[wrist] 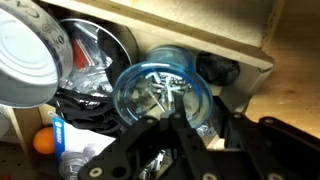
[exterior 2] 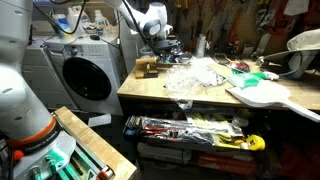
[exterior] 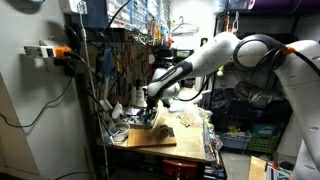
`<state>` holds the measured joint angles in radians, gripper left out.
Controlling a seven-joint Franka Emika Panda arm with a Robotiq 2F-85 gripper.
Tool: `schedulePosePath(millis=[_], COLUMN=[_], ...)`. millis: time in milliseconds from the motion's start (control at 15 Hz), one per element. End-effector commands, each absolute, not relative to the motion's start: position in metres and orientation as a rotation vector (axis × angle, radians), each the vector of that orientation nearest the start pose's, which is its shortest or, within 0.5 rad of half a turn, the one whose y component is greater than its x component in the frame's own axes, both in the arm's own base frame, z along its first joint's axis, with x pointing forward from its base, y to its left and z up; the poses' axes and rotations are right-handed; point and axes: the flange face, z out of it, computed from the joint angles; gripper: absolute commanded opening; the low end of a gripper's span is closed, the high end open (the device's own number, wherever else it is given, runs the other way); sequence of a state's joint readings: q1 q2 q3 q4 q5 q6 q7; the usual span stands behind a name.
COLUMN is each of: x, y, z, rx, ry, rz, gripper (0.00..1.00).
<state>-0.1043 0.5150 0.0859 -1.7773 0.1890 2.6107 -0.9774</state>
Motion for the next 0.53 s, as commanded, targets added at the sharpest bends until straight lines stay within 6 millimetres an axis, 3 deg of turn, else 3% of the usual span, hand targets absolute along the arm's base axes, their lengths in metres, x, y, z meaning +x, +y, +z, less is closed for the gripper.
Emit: schedulePosePath(millis=[0,67,467], x=[0.691,0.691,0.689], y=[-0.023,-0.023,-0.017], z=[0.298,0.299,0.322], rx=[-2.879,-2.884,-2.921], ry=[-1.221,-1.228,-1.278], rz=[-0.57,-0.569,-0.585], gripper=[0.04,0.0,0.04])
